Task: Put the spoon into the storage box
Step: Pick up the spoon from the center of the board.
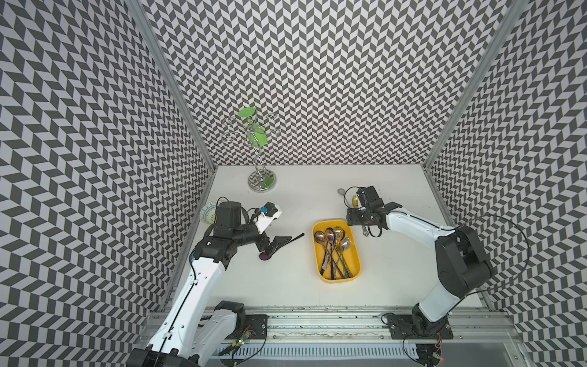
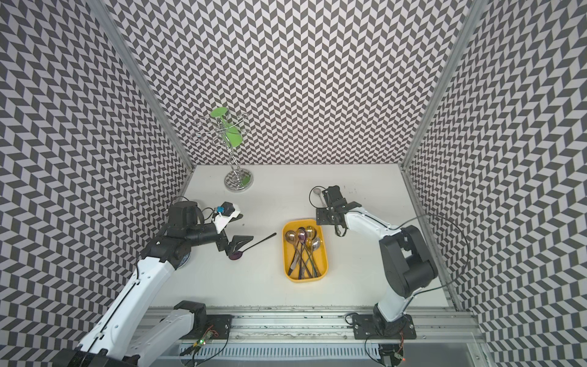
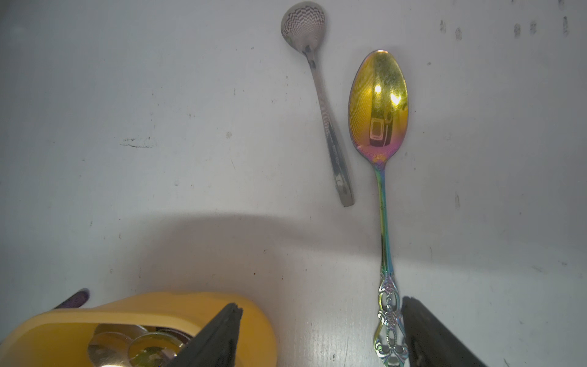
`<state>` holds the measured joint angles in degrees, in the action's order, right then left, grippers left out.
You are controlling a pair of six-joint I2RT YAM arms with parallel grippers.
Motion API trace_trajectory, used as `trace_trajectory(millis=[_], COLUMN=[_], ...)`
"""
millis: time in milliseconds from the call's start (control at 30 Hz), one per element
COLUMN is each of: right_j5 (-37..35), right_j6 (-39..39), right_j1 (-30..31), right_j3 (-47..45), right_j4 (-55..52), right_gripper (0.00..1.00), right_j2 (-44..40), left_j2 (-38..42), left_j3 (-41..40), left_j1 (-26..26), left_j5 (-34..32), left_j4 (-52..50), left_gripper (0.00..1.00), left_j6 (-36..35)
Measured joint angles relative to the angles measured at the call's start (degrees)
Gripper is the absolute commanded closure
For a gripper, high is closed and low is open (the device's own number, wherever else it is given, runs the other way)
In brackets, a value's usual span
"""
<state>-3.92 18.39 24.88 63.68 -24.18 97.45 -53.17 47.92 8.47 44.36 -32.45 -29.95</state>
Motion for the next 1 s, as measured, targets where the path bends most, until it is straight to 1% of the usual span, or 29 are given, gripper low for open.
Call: trace_trajectory(millis=[167, 267, 333, 467, 667, 933, 1000], right_j5=[1.1, 1.5, 1.5, -0.9, -3.7, -5.2, -5.3], right_j6=[-0.5, -0.7, -0.9, -1.5, -2.4, -3.1, -3.2], right_j1=[0.0, 0.0, 0.0, -0.3, -1.1, -3.1, -3.4], right_j3=[3.7, 4.3, 4.9, 6.7, 11.4, 13.3, 13.3], right_j4=[-0.8, -0.8, -0.9, -1.9, -3.8, -4.3, -4.4], right_gripper=[0.32, 0.40, 0.41, 0.42, 0.43, 0.49, 0.52], right_j2=[4.1, 5.8, 6.9, 8.5, 9.8, 13.6, 15.0], left_j2=[0.0, 0.1, 0.1, 0.2, 0.4, 0.8, 0.9], left_j3=[-0.2, -0.3, -0.3, -0.3, -0.3, -0.4, -0.4], left_j1=[0.0, -0.1, -0.2, -0.3, -0.3, -0.4, -0.4], left_j5=[0.1, 0.0, 0.0, -0.1, -0.1, -0.1, -0.1], left_j4=[0.2, 0.2, 0.2, 0.2, 0.3, 0.2, 0.3], left_gripper=[0.00, 0.00, 0.00, 0.00, 0.00, 0.00, 0.00], left_j6=[0.0, 0.0, 0.0, 0.0, 0.0, 0.0, 0.0])
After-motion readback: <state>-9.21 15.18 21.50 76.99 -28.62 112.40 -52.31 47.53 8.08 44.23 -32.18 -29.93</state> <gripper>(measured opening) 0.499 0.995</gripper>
